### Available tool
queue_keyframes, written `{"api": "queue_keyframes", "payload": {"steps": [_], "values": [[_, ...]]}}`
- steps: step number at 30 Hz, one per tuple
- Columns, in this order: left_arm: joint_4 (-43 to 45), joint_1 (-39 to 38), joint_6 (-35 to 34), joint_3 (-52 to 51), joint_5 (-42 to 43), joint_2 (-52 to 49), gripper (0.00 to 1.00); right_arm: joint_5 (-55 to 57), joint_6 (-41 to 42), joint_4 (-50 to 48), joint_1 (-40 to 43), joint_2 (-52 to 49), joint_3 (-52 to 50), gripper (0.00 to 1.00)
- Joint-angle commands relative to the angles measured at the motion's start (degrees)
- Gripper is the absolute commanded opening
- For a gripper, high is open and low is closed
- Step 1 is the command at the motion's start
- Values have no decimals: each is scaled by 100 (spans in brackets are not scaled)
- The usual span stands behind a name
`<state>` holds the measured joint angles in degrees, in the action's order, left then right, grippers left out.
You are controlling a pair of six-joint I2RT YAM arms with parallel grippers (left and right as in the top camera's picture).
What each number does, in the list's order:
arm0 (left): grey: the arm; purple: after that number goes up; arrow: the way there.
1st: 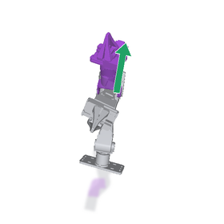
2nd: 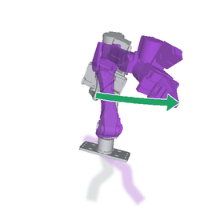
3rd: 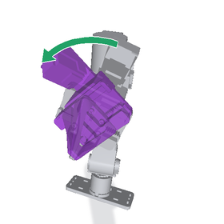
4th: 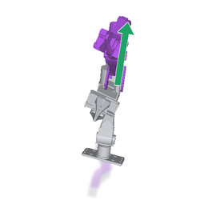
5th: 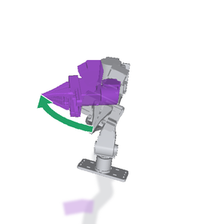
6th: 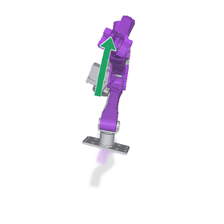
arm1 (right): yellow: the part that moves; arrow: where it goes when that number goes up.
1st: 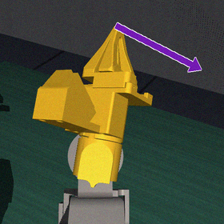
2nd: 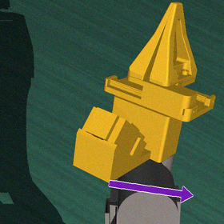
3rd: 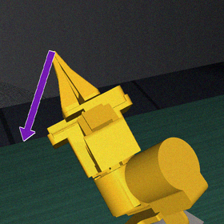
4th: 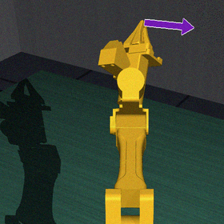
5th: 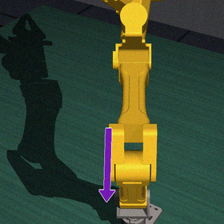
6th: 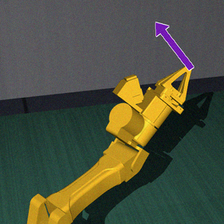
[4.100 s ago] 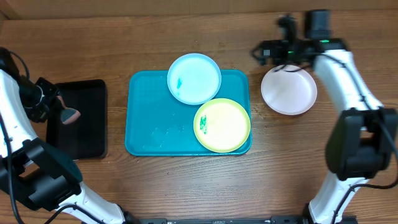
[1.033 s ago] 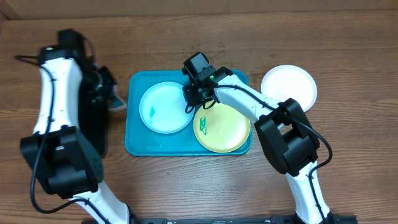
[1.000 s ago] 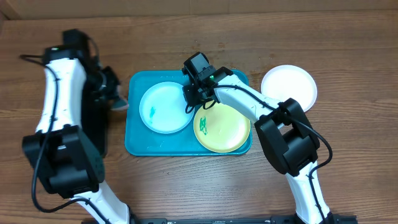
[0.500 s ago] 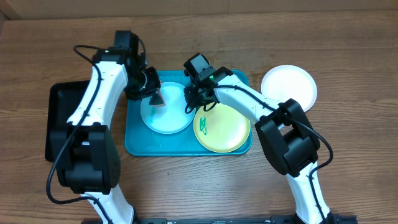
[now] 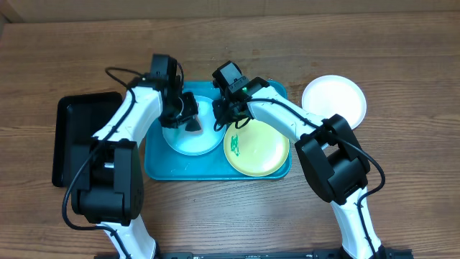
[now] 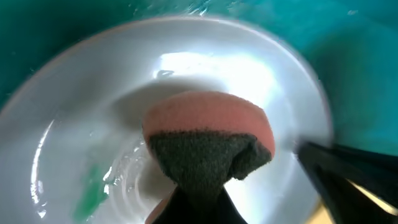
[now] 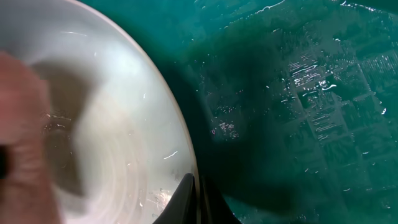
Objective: Clean dirty plates on tray and stack at the side
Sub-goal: 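Bring the sponge in the left gripper onto the light-blue plate and scrub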
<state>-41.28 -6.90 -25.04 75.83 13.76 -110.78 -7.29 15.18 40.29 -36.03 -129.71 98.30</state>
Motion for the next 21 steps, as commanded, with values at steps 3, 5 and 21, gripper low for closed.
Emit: {"api": "queue_keyframes", "payload": {"steps": [3,5,21], "values": [[555,-9,-435,-721,35,138,4,76,-15,11,9,153,33,4],[481,20,-431,-780,-317,138,4,76,-15,20,9,153,33,4],[-612,376,-369,55,-1991,140,4,76,-15,33,9,153,33,4]]}}
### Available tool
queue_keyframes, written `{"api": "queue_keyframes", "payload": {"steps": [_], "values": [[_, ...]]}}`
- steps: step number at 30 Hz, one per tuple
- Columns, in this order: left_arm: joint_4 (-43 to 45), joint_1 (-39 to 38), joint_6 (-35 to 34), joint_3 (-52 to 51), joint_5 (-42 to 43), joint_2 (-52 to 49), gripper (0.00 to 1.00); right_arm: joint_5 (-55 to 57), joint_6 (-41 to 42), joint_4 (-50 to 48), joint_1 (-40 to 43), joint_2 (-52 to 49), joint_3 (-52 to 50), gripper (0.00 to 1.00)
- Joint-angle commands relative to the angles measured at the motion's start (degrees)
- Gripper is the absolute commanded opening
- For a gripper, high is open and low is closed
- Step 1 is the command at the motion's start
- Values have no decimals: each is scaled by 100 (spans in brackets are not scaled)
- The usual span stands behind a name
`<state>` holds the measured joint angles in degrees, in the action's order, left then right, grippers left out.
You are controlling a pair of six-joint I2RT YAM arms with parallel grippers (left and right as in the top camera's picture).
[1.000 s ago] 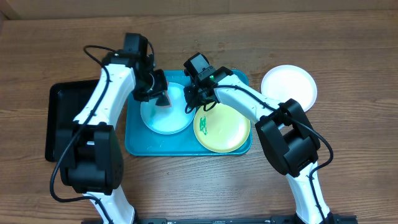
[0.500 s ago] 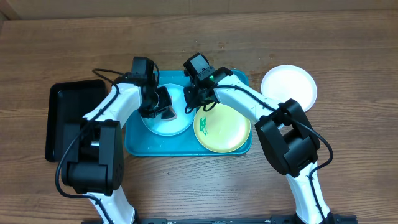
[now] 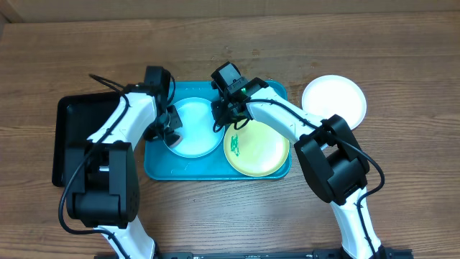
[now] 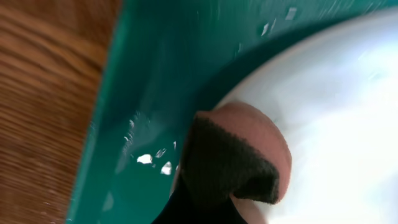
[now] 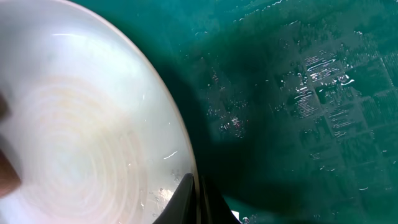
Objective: Clean dirty plates on tray and stack at the side
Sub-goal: 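Bring the sponge in the left gripper onto the light-blue plate and scrub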
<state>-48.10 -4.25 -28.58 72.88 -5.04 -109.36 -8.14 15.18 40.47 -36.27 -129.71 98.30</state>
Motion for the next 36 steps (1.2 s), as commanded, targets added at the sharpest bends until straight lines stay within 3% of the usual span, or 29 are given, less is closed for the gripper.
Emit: {"api": "queue_keyframes", "payload": {"steps": [1,4,6,17,26,32,36], "values": [[197,98,-11,387,308,-2,4,162,-15,13,33,155,33,4],[688,46,101,352,1530,-4,4,162,-15,4,33,153,33,4],[901,-2,111,299,1845,-4,4,162,-15,-4,33,153,33,4],[1384,-411,116,-289,1821,-4,4,162,-15,-17,33,153,33,4],[1709,-402,149,-651,-1716,-4,4,162,-17,7,33,153,33,4],[1757,-402,944,-568,-2557,13,4,162,-20,48,33,153,33,4],[1412,-404,973,-168,-2376,177,4,162,-17,44,33,153,33,4]]}}
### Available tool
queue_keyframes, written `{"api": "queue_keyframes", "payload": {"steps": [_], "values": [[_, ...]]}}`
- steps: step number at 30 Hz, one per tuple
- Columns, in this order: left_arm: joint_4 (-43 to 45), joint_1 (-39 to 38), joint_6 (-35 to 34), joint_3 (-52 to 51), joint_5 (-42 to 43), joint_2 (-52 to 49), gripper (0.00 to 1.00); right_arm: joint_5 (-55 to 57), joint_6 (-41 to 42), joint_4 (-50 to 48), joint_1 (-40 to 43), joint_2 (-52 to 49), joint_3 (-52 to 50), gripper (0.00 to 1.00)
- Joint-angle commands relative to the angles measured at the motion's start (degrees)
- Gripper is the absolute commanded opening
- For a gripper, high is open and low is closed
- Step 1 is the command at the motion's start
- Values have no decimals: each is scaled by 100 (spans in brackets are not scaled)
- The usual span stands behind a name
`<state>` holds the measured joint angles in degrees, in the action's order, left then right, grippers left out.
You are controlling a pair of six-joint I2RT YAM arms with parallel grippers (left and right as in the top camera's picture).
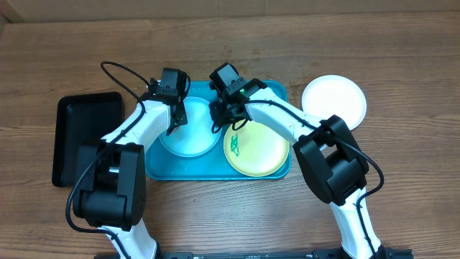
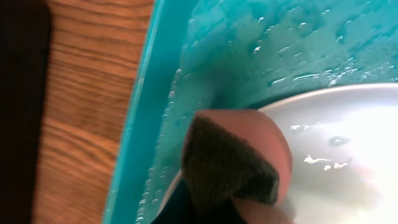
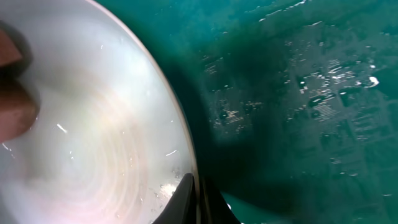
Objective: Clean dirty plates on tray and stack at the side
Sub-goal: 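Bring the sponge in the left gripper onto the light-blue plate and scrub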
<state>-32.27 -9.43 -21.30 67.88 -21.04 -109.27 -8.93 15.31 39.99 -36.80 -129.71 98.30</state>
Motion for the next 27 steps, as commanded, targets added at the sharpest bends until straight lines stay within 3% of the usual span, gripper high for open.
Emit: {"api": "queue_keyframes", "payload": {"steps": [1,9,12,17,27], "values": [[-212,114,243,409,-608,219,4,240,-31,90,85,155,33,4],[-269,109,247,514,3104,501,4,240,-31,76,85,153,33,4],[-393,46,251,407,3676,393,4,240,-31,20,85,153,33,4],[-417,-9,278,39,3416,160,4,240,-31,4,85,153,33,4],[-772,7,293,-9,564,118,4,240,-37,2,85,153,33,4]]}}
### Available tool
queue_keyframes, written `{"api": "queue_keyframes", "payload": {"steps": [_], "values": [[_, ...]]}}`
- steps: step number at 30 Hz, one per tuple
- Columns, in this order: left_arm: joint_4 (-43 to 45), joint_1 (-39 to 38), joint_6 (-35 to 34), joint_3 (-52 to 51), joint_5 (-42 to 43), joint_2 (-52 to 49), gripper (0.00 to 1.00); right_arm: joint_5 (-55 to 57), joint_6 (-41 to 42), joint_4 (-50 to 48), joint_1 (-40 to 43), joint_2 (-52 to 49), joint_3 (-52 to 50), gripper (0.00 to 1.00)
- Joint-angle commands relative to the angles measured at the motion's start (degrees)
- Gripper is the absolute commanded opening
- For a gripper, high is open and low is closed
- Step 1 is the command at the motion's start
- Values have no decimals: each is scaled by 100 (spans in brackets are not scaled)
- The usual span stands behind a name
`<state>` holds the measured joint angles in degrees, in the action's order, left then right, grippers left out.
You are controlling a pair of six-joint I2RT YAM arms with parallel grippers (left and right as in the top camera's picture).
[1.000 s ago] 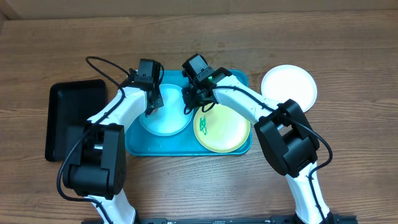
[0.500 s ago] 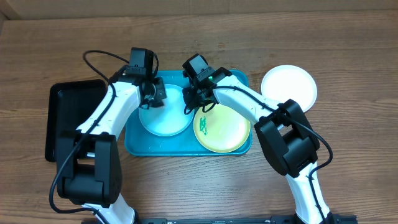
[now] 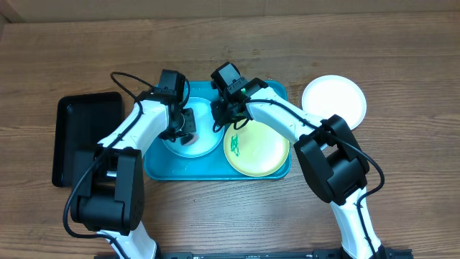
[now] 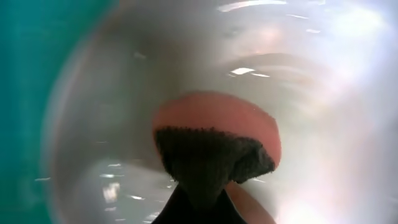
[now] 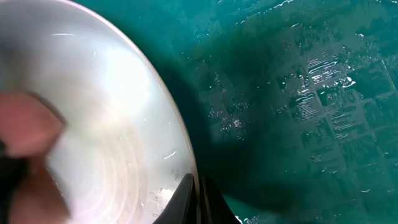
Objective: Clean dirty plates on tray and stack at the side
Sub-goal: 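Bring the sponge in the left gripper onto the light-blue plate and scrub, then lift the light-blue plate off the tray with the right gripper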
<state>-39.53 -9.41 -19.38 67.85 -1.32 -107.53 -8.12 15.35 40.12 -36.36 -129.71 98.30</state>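
A white plate point(image 3: 198, 140) lies in the left half of the teal tray point(image 3: 215, 169). My left gripper point(image 3: 185, 124) is shut on a pink sponge point(image 4: 214, 121) with a dark scouring face, pressed on the plate's inside point(image 4: 323, 74). My right gripper point(image 5: 195, 186) is shut on the white plate's right rim point(image 5: 180, 124), seen from above as the right gripper point(image 3: 221, 115). A yellow-green plate point(image 3: 259, 147) lies in the tray's right half. One white plate point(image 3: 333, 97) sits on the table at the right.
A black tray point(image 3: 79, 137) lies on the wooden table point(image 3: 402, 165) left of the teal tray. The teal tray's floor point(image 5: 298, 93) is wet. Both arms cross over the tray's upper half.
My left gripper with the sponge has moved from the plate's upper-left rim to the middle of the plate. The right gripper stays clamped on the rim.
The sponge was first on the plate's middle, with green marks on the plate. It then stood at the plate's left edge, then at the upper-left rim, and is now back in the middle. My right gripper has kept hold of the rim throughout.
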Motion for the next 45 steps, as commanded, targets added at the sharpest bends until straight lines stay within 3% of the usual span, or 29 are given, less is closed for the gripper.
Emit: {"api": "queue_keyframes", "payload": {"steps": [1,7,15,20,25,29,36,45], "values": [[-55,4,101,11,-1609,-57,4,160,-55,-13,42,153,33,4],[-426,7,94,649,-2369,24,4,157,-345,-13,33,157,37,4],[-785,136,-105,1558,-2741,492,4,184,-704,17,-15,304,184,4],[-1086,605,-282,1714,-2302,990,4,955,-1051,70,-122,643,446,4],[-1473,1725,-343,1711,-1027,1460,4,2365,-1687,118,-411,1034,723,4],[-1784,2798,-337,1711,87,1554,4,3807,-2564,-44,-789,1276,831,4],[-2041,4172,-404,1696,929,1528,4,6168,-4920,-909,-1547,1366,831,4],[-2035,4538,-466,1696,1169,1528,4,7499,-6793,-2116,-2214,1366,831,4]]}}
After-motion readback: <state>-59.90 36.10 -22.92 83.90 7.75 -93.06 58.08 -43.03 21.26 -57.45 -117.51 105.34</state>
